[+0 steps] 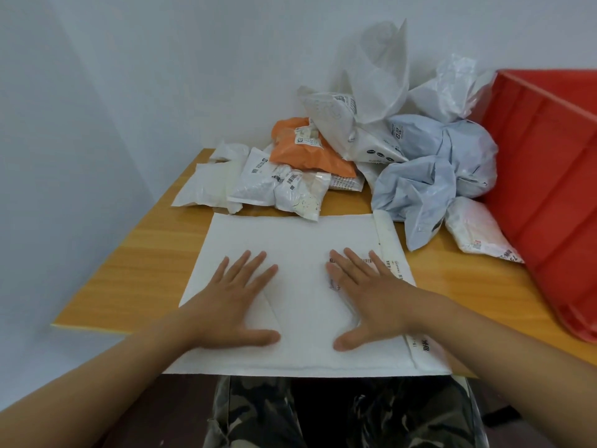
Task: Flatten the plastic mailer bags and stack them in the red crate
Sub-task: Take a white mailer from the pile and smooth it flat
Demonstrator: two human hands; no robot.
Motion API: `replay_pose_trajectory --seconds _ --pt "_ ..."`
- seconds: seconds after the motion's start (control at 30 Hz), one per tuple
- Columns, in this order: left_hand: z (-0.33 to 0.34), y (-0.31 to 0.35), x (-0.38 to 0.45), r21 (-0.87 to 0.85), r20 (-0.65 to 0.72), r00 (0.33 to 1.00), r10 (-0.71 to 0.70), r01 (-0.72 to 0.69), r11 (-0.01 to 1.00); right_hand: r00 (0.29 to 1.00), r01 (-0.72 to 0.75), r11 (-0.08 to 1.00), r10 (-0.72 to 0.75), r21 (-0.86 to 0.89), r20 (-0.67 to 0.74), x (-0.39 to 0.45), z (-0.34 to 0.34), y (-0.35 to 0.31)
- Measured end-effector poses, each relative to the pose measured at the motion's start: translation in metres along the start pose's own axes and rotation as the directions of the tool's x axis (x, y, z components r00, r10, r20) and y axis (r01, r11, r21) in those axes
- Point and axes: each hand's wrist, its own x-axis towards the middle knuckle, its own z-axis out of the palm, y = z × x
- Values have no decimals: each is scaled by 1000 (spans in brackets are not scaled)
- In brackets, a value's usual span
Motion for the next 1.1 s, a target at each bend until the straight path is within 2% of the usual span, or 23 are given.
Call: replay_pose_trajectory --seconds 0.13,0.27,0.57,0.7,0.93,1.1 --pt "9 36 6 -61 -1 1000 -12 12 998 994 85 996 -86 -32 -62 8 6 -22" --pt "19 35 16 -8 34 997 -68 69 998 997 58 998 -60 -22 -57 18 14 -20" --pt "22 32 16 14 53 997 -49 49 999 996 59 998 -60 -17 -71 18 18 -19" --pt "17 20 15 -25 52 996 -71 72 997 998 -3 1000 3 2 -65 5 11 -15" --pt "14 6 14 -84 -31 962 -272 269 960 992 -100 994 103 48 -73 -4 19 -4" --pt "20 16 6 -110 -14 971 -238 235 966 988 -82 994 91 77 -128 8 18 1"
